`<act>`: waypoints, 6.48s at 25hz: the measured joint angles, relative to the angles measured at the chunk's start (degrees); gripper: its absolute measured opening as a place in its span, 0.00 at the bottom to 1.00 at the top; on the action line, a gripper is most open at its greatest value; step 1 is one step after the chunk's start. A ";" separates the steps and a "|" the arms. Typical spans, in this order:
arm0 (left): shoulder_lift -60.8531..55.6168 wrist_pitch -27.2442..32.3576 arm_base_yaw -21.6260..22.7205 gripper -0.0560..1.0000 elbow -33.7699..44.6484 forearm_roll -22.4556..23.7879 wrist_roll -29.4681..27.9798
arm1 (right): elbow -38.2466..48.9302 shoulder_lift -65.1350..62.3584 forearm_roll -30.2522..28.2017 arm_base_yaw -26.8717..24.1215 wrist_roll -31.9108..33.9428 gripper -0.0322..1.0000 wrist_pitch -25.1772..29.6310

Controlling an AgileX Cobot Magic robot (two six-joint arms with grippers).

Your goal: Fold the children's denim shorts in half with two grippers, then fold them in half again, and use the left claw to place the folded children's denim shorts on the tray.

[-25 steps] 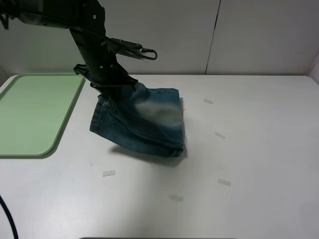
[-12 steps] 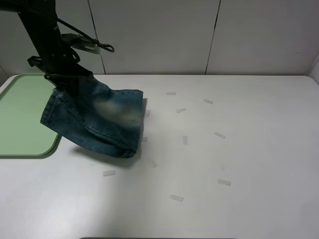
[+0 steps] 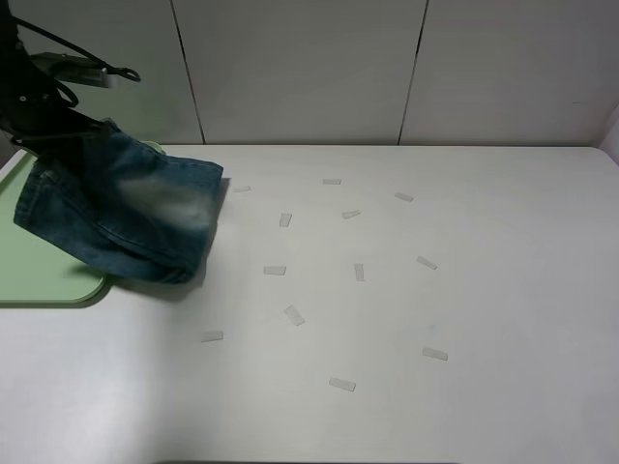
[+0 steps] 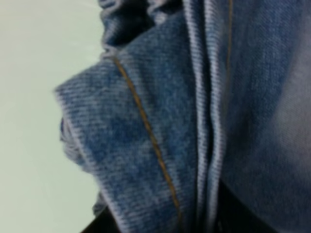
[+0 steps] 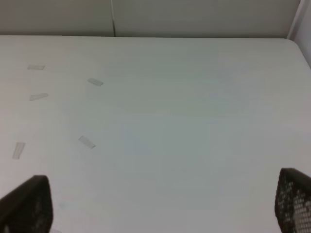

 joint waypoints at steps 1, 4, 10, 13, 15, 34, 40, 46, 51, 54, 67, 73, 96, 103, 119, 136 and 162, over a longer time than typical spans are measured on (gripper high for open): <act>0.00 -0.26 1.07 0.28 0.00 0.05 0.00 | 0.00 0.00 0.00 0.00 0.00 0.70 0.00; 0.64 -0.70 3.74 0.28 0.00 0.05 0.00 | 0.00 0.00 0.00 0.00 0.00 0.70 0.00; 3.78 -1.71 7.13 0.28 0.00 0.05 1.88 | 0.00 0.00 0.00 0.00 0.00 0.70 0.00; 4.80 -3.04 8.48 0.28 0.00 -0.12 2.71 | 0.00 0.00 0.00 0.00 0.00 0.70 0.00; 5.42 -4.05 9.63 0.28 0.00 -0.12 3.03 | 0.00 0.00 0.00 0.00 0.00 0.70 0.00; 8.58 -11.91 19.75 0.28 -0.02 -0.12 4.30 | 0.00 0.00 0.00 0.00 0.00 0.70 0.00; 10.39 -12.43 20.72 0.28 -0.02 0.04 4.42 | 0.00 0.00 0.00 0.00 0.00 0.70 0.00; 10.66 -14.50 20.72 0.28 -0.02 3.01 4.67 | 0.00 0.00 0.00 0.00 0.00 0.70 0.00; 10.67 -16.15 20.72 0.28 -0.02 4.51 4.67 | 0.00 0.00 0.00 0.00 0.00 0.70 0.00; 10.85 -16.39 20.72 0.28 -0.02 4.62 4.67 | 0.00 0.00 0.00 0.00 0.00 0.70 0.00; 11.14 -24.61 20.72 0.86 -0.02 4.69 3.71 | 0.00 0.00 0.00 0.00 0.00 0.70 0.00; 11.14 -26.32 20.72 0.98 -0.02 4.69 -0.29 | 0.00 0.00 0.00 0.00 0.00 0.70 0.00; 1.80 -2.13 10.40 0.99 -0.02 -0.34 -4.50 | 0.00 0.00 0.00 0.00 0.00 0.70 0.00; -3.63 9.84 3.04 0.99 -0.02 3.60 -4.57 | 0.00 0.00 0.00 0.00 0.00 0.70 0.00; -28.56 17.72 0.73 0.97 9.52 4.75 -4.57 | 0.00 0.00 0.00 0.00 0.00 0.70 0.00; -68.15 17.86 0.73 0.97 37.73 -6.86 -3.80 | 0.00 0.00 0.00 0.00 0.00 0.70 0.00; -103.77 17.87 -1.70 0.99 48.25 -11.33 2.51 | 0.00 0.00 0.00 0.00 0.00 0.70 0.00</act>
